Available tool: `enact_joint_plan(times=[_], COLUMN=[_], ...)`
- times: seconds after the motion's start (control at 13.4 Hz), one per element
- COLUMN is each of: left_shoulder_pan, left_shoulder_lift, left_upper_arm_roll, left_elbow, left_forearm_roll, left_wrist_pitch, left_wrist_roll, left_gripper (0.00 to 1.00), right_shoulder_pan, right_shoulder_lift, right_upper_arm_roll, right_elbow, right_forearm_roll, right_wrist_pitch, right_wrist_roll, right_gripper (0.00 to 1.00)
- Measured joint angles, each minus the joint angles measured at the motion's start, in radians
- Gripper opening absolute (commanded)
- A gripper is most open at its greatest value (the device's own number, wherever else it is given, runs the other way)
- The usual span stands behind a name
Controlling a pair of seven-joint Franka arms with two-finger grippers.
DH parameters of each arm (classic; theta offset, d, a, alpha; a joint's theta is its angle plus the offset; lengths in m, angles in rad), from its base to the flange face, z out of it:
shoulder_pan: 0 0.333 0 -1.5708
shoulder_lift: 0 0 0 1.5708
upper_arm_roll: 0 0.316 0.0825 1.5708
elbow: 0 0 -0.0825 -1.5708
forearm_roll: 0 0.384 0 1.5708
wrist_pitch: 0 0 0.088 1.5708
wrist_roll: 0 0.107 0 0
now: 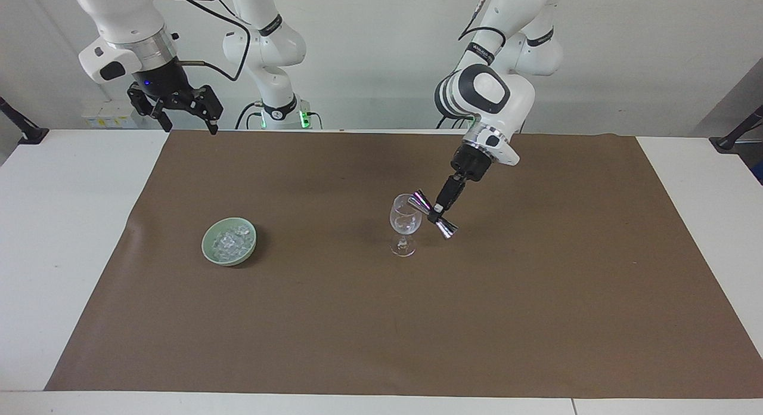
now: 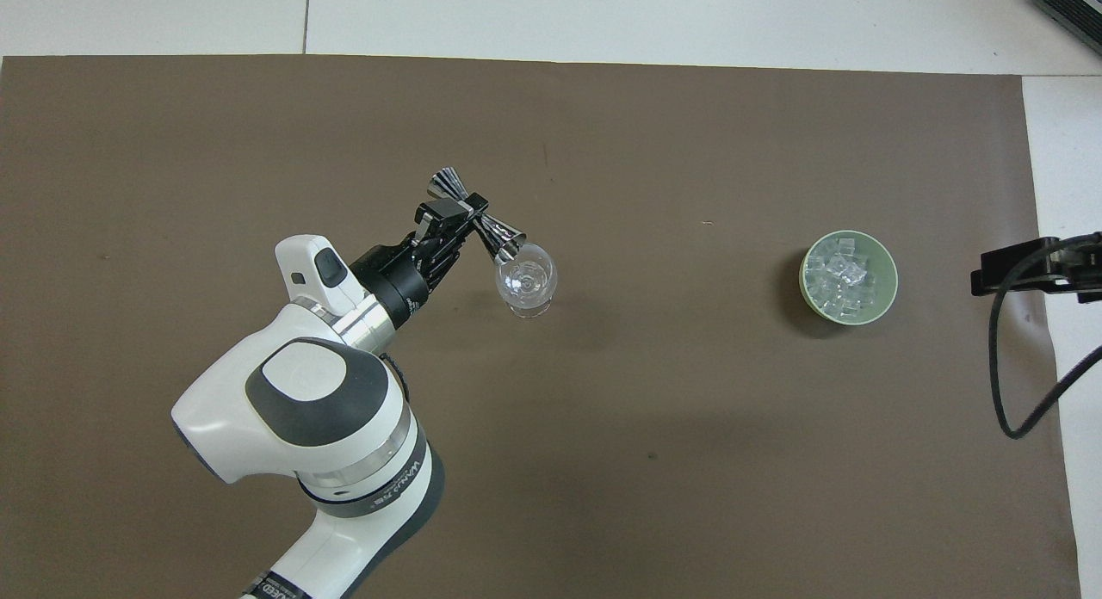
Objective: Pour wine and add ice with both arms
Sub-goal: 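Tilt the jigger over the clear glass with the left gripper to pour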
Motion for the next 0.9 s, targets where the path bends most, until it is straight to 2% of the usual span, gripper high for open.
enact_joint_plan(times=[0.9], left_shoulder_pan=[-0.025], left_shoulder_lift=[0.000], left_upper_arm_roll=[-0.005], left_elbow=[0.022], left_forearm_roll=[0.064], left_wrist_pitch=[0.033], left_wrist_roll=[0.015], left_gripper=[0.00], right_shoulder_pan=[0.000], right_shoulder_lift=[0.000], right_upper_arm_roll=[0.000], right_elbow=[0.000], right_forearm_roll=[0.000], right_wrist_pitch=[0.000], right_wrist_roll=[0.000], right_gripper=[1.00])
